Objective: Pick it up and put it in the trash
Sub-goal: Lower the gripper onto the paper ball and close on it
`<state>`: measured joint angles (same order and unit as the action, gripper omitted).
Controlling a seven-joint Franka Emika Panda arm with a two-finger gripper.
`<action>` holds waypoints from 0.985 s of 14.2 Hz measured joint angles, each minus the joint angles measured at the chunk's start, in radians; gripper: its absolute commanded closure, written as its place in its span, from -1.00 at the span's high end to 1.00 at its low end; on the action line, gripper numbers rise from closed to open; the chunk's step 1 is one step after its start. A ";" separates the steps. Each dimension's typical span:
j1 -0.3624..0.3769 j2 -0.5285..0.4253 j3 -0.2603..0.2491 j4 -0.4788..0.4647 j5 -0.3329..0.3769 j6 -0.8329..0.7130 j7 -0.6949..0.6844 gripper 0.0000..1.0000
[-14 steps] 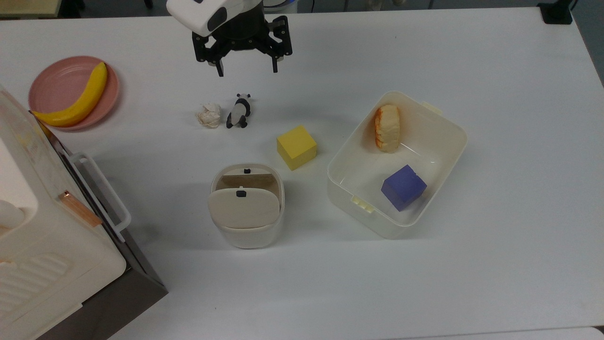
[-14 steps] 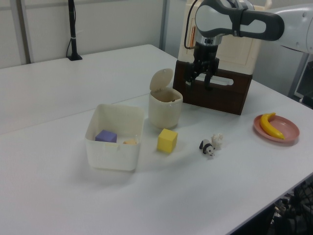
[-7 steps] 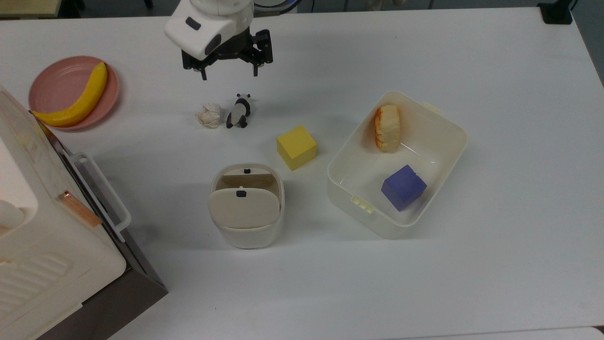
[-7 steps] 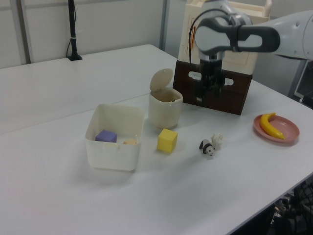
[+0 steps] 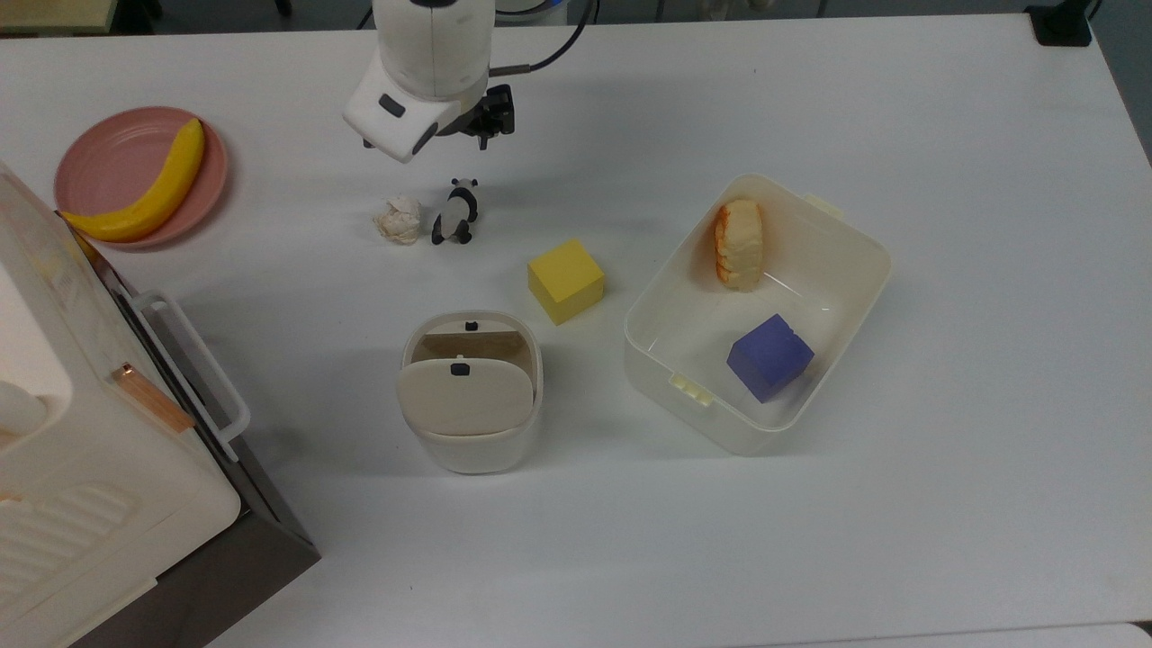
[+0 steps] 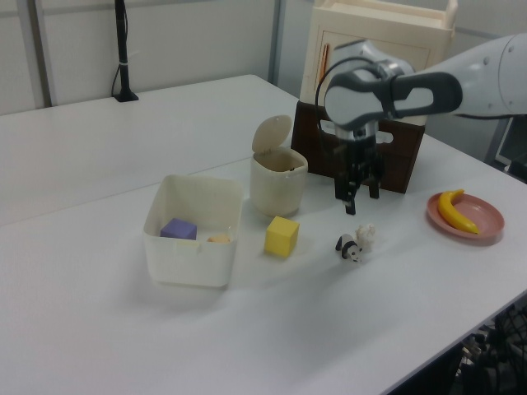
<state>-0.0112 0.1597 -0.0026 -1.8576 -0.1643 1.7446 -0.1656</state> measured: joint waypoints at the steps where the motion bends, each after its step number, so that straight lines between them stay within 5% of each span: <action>1: 0.000 0.001 0.000 -0.028 -0.017 0.011 -0.001 0.86; 5: 0.000 0.012 0.000 -0.157 -0.063 0.129 -0.002 0.74; 11: 0.000 0.062 0.003 -0.190 -0.079 0.198 0.003 0.15; 14: 0.002 0.086 0.022 -0.190 -0.079 0.254 0.055 -0.32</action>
<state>-0.0096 0.2457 0.0193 -2.0478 -0.2437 1.9988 -0.1105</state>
